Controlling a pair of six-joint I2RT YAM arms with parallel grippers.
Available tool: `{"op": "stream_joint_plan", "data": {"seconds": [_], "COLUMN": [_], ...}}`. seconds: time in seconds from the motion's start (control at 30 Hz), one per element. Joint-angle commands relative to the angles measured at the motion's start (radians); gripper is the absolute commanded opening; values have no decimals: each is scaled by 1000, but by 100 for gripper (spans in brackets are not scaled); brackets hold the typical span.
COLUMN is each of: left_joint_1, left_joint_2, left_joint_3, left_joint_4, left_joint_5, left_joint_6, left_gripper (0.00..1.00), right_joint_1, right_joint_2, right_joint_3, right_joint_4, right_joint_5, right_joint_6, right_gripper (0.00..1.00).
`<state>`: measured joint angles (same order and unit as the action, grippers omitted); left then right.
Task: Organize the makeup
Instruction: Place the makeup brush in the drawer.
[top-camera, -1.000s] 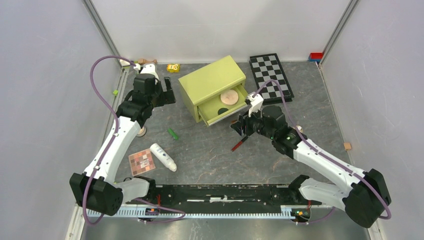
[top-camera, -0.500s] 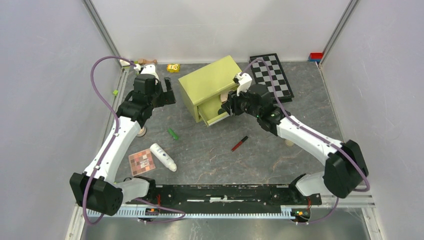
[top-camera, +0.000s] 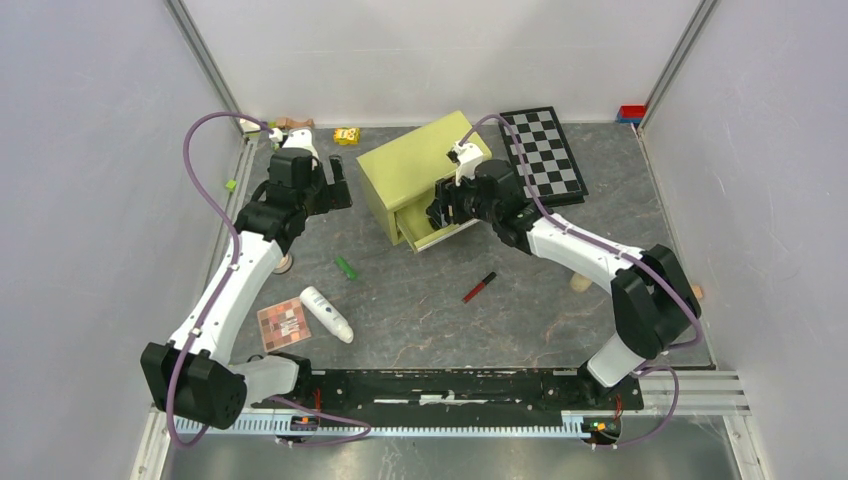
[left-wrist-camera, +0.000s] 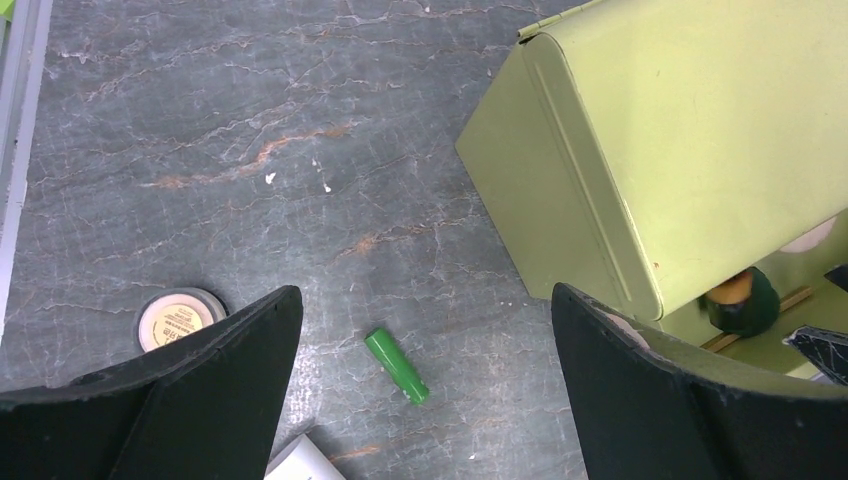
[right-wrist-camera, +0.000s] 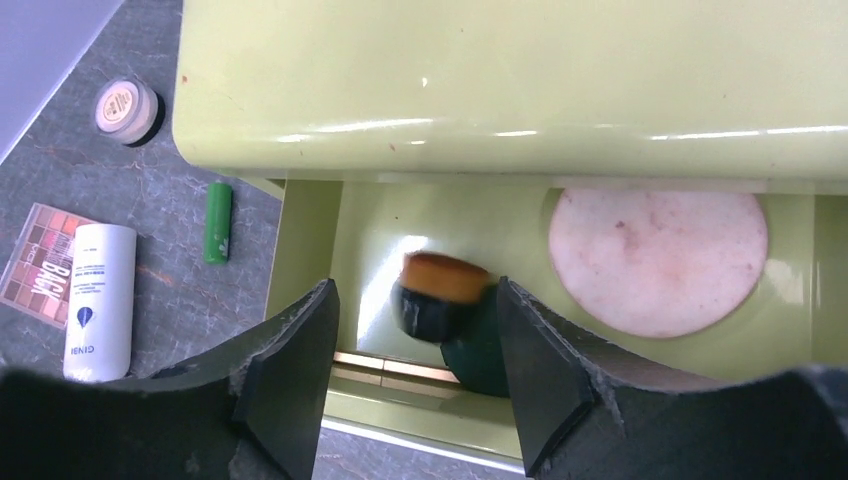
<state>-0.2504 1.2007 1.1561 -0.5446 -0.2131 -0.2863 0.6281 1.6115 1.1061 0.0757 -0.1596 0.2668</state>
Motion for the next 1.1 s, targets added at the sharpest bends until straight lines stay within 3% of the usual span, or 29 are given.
{"op": "stream_joint_plan", "data": {"seconds": [0.0, 0.23, 0.47, 0.63, 0.87, 1.07], "left_joint_1": [-1, -1, -2, -65, -141, -139], "left_joint_2": [5, 18, 28, 64, 189, 360], "left_joint_3": [2, 5, 6, 53, 250, 449], "left_joint_4": [25, 25, 55, 52, 47, 96], "left_joint_5": [-26, -17, 15, -19, -47, 46], "left_joint_6": [54, 57, 67, 101, 133, 140], "left_gripper": [100, 100, 100, 100, 100, 100], "right_joint_1": [1, -1, -17, -25, -25, -25], "right_joint_2": [-20, -120, -278, -391, -468, -476], "right_joint_3": [52, 8, -121, -234, -370, -443], "right_joint_4": [66, 17, -74, -128, -113, -83], "right_joint_5": [-16, 70, 289, 349, 328, 229], "right_joint_6": [-2, -21, 7, 6, 11, 37], "right_gripper": [67, 69, 69, 72, 72, 72]}}
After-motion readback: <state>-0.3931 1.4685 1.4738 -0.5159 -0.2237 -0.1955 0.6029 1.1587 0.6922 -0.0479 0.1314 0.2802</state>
